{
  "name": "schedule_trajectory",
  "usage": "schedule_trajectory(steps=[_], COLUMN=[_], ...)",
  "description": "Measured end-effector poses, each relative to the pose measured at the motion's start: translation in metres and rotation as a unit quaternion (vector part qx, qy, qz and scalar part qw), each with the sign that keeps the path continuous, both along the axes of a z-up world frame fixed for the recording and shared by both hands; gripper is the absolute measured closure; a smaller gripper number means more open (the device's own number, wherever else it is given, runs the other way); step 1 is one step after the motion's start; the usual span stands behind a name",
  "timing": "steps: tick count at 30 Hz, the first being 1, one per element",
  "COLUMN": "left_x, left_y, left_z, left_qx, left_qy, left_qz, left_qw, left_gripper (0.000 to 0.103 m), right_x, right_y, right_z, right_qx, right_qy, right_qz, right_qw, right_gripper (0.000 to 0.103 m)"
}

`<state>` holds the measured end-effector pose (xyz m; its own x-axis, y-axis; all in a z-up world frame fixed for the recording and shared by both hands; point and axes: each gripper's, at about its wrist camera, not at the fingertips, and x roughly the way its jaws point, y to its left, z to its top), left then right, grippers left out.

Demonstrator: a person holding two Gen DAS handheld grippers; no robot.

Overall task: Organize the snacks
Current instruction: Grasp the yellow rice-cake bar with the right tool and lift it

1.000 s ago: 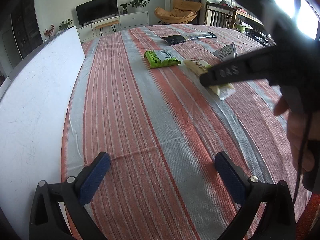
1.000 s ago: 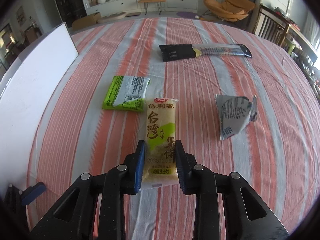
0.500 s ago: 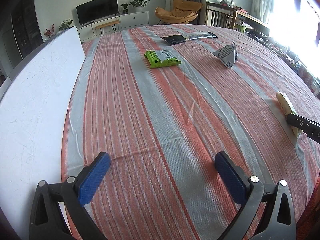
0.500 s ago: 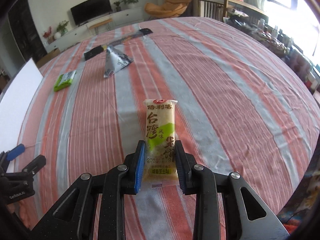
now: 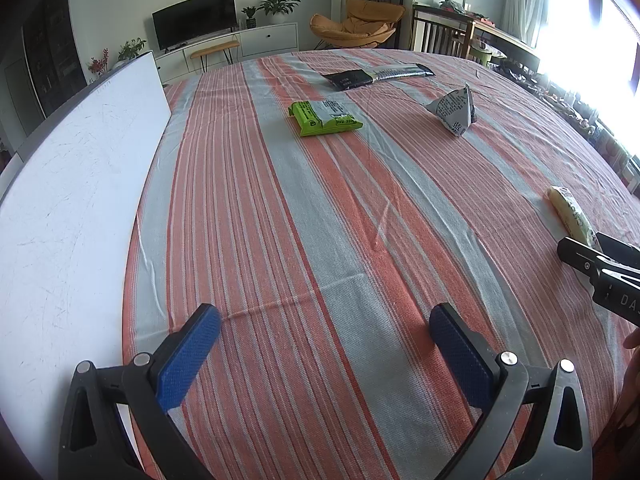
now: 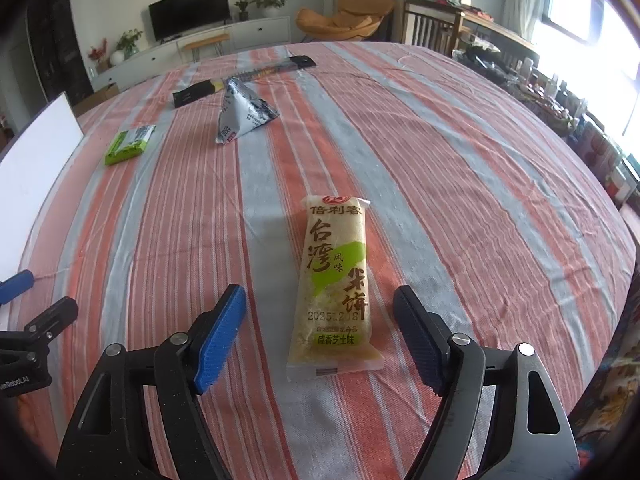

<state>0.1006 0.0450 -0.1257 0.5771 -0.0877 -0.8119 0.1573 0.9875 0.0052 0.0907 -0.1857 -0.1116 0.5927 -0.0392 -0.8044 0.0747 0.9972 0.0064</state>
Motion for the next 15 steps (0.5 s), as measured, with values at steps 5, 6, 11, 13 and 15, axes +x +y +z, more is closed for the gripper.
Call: schedule_trajectory(steps=[5,6,11,13,15], left_x=[0.000,0.000,0.015,0.026,0.039], left_y=[0.000,0.000,0.002,0.009,0.013], left_z=[0.000,0.000,0.005,0.014,0.027], left_qx=[-0.001,-0.001,-0.021,-0.090,-0.135], left_qy=[0.000,0.000,0.053,0.074,0.072], left_qz=[0.000,0.001,0.029,0.047,0.072], left_qw=[1.0000,1.0000,0.9979,0.9920,0.9857], left_gripper=[0.000,0.000,0.001,0.001,0.002], right_x=[0.000,0.000,-0.002,-0.002,-0.002], right_y=[0.000,0.000,-0.002,-0.002,-0.002], right_z=[0.000,0.000,-0.001,-0.001,-0.001], right_qx=[0.000,0.000,0.001,0.002,0.001], right_qy=[0.000,0.000,0.001,0.001,0.001], right_qz=[0.000,0.000,-0.002,-0.002,-0.002], right_qw=[1.000,1.000,1.000,1.000,1.000], right_gripper=[0.023,0.023,0.020,0.020,0.020])
